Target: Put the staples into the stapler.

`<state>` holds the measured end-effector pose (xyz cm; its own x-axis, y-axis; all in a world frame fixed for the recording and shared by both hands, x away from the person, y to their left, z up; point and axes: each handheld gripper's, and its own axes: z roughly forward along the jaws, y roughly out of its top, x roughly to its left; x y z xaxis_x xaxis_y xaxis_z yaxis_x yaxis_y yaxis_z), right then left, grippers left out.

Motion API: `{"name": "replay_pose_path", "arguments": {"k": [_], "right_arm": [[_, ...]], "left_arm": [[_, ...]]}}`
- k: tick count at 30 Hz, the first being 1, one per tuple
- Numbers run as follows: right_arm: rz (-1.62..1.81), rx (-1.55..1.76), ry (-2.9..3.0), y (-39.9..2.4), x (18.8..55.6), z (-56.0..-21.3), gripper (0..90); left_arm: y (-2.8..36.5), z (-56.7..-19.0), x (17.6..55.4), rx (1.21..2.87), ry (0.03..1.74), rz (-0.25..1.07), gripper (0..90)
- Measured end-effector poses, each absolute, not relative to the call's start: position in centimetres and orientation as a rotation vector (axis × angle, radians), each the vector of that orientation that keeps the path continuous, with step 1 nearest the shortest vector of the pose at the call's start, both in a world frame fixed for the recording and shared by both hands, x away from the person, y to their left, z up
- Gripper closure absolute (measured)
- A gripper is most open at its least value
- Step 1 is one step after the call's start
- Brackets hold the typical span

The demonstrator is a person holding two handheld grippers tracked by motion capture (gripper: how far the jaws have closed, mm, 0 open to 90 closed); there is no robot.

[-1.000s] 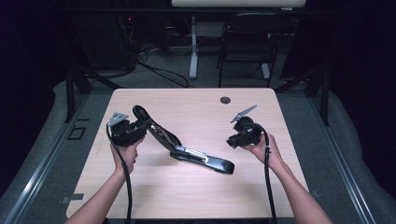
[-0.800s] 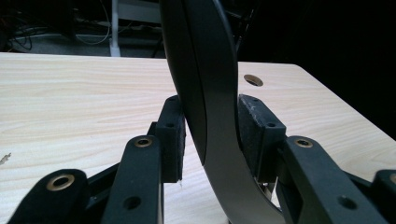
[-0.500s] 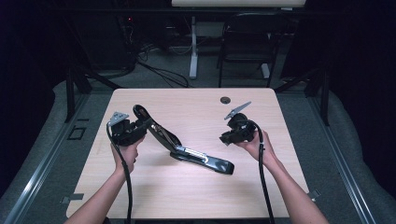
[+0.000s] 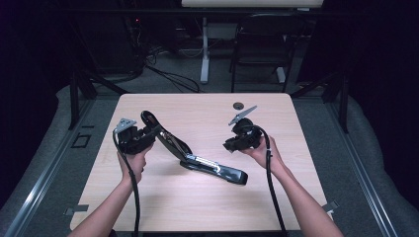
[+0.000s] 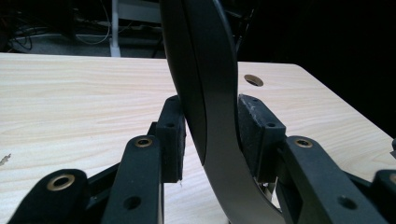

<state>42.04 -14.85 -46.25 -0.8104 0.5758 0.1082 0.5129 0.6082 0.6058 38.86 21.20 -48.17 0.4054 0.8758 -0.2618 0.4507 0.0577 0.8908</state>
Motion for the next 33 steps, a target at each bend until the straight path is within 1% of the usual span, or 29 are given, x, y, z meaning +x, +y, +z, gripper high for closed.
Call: {"name": "replay_pose_path", "arguments": {"k": [23,33], "right_arm": [[0.996,0.816,2.784,-11.3,42.1,-46.6,78.5],[0.992,0.781,2.802,-10.5,42.3,-47.1,78.5]], "left_arm": [[21.2,-48.1,38.9,1.574,1.211,0.489,63.9],[21.2,-48.1,38.9,1.574,1.210,0.489,63.9]]}}
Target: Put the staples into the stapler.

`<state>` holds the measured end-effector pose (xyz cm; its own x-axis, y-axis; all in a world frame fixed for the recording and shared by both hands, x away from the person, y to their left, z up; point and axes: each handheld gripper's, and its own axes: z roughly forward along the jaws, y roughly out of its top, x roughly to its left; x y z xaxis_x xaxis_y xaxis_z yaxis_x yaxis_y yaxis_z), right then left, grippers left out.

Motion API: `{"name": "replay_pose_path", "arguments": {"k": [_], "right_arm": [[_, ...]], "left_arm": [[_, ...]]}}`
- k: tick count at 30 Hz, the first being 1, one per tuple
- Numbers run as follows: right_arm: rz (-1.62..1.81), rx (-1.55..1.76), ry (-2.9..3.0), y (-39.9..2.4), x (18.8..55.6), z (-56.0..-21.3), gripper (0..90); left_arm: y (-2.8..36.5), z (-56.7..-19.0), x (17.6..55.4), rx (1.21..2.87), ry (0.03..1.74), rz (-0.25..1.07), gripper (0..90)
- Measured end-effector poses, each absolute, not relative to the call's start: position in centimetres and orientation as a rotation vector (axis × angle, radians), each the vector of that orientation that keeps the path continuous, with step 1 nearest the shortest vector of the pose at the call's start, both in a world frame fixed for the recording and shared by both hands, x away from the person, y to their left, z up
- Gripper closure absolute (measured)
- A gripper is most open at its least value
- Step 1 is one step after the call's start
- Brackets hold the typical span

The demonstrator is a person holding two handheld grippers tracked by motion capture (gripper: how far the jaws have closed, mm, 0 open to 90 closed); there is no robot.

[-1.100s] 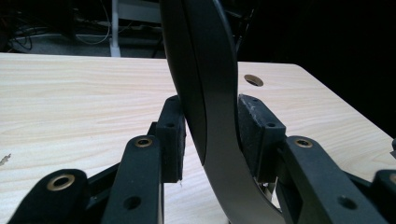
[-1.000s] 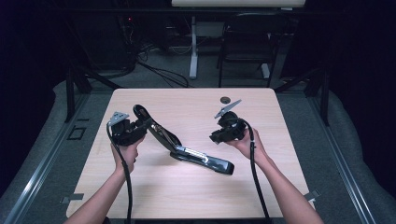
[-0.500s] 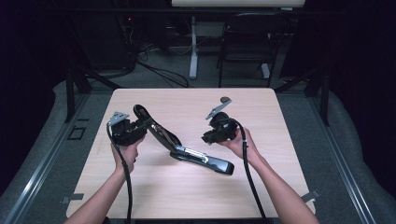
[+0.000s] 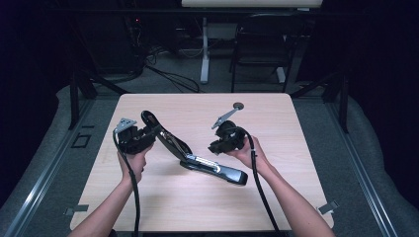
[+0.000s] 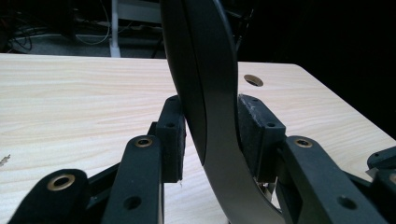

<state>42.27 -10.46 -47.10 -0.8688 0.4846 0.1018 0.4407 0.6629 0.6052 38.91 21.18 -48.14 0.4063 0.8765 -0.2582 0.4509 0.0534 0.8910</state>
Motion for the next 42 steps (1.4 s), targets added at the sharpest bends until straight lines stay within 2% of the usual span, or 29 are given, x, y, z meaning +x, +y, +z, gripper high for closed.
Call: {"name": "replay_pose_path", "arguments": {"k": [42], "right_arm": [[0.903,0.628,2.831,-8.2,41.4,-50.7,78.5]], "left_arm": [[21.2,-48.2,39.0,1.575,1.209,0.486,63.9]]}}
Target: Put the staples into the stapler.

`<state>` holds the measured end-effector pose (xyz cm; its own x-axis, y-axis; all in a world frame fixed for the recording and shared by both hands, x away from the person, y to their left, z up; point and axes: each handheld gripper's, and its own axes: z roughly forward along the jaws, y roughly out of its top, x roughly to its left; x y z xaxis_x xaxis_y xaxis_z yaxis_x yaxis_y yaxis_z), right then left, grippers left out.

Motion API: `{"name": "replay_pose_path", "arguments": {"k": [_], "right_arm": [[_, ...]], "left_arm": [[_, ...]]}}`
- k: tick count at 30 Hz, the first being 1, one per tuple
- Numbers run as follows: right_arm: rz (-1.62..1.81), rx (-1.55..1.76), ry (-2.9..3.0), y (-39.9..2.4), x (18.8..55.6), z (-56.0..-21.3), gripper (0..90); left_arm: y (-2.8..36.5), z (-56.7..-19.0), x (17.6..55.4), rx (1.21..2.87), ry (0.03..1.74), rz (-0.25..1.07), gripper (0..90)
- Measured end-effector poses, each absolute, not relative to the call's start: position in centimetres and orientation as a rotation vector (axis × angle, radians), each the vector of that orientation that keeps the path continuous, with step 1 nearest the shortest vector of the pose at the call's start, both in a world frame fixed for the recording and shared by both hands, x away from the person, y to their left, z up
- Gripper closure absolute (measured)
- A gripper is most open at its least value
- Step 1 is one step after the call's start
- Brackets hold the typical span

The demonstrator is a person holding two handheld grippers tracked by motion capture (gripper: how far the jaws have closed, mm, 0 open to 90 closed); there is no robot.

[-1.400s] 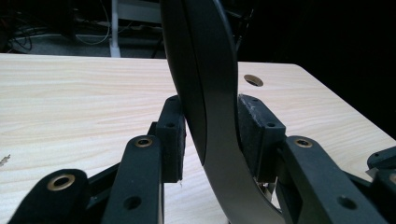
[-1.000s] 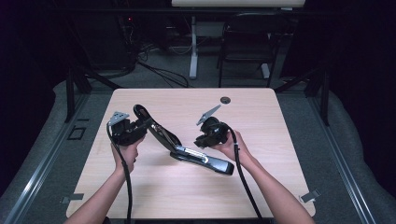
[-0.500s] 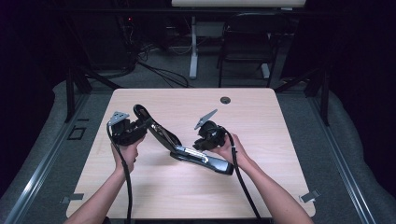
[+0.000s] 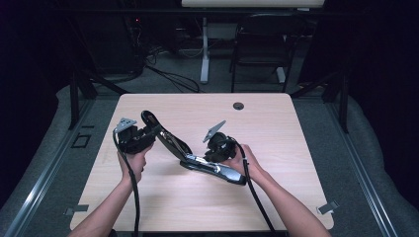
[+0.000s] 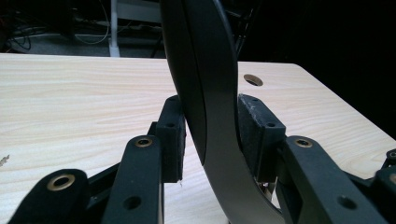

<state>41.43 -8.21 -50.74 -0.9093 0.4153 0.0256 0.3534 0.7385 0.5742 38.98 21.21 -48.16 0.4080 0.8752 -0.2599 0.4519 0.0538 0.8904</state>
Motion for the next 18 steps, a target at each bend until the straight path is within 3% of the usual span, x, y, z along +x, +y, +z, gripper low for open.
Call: {"name": "replay_pose_path", "arguments": {"k": [18], "right_arm": [[0.896,0.604,2.834,-8.04,41.25,-51.12,78.5]], "left_arm": [[21.21,-48.16,38.99,1.574,1.210,0.485,63.9]]}}
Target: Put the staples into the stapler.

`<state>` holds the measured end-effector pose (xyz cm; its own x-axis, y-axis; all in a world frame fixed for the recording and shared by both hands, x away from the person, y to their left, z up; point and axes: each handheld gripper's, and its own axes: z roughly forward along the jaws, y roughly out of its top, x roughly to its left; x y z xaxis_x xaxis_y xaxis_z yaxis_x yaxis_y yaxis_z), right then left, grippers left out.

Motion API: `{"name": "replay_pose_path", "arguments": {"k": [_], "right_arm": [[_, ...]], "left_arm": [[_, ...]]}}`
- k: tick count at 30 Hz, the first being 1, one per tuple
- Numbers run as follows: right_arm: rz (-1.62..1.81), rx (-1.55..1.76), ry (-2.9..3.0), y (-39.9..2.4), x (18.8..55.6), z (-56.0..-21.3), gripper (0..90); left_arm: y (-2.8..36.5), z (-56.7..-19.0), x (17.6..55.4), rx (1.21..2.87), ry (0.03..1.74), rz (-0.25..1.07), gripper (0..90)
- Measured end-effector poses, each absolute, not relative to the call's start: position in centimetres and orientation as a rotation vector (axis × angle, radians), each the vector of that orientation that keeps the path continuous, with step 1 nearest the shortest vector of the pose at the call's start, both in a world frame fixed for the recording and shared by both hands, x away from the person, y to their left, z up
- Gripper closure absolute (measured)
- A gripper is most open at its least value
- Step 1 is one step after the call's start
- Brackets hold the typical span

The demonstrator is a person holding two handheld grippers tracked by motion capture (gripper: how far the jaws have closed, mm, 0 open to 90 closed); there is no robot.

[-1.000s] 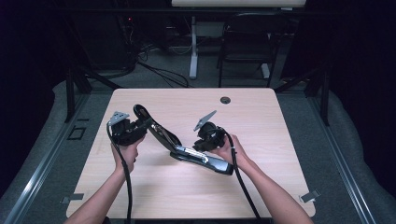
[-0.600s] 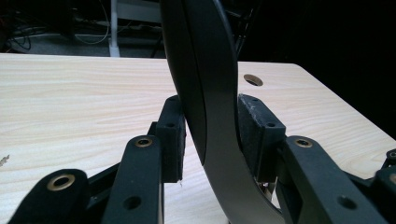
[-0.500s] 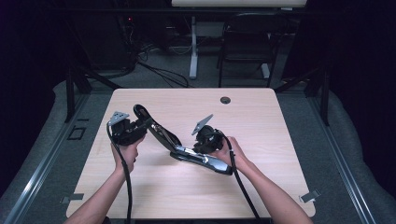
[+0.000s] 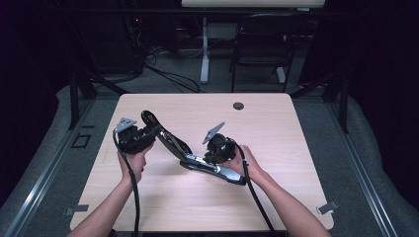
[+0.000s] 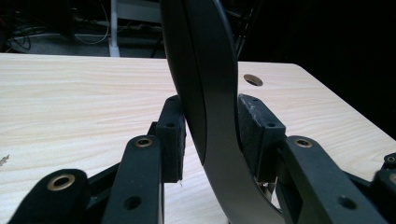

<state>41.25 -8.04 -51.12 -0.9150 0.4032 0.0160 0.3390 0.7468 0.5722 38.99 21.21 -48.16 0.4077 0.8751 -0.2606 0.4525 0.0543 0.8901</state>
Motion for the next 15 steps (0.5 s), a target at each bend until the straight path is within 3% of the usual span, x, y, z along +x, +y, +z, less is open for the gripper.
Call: {"name": "replay_pose_path", "arguments": {"k": [15], "right_arm": [[0.873,0.599,2.851,-8.03,41.26,-51.43,78.4]], "left_arm": [[21.23,-48.14,39.00,1.578,1.210,0.482,64.0]]}}
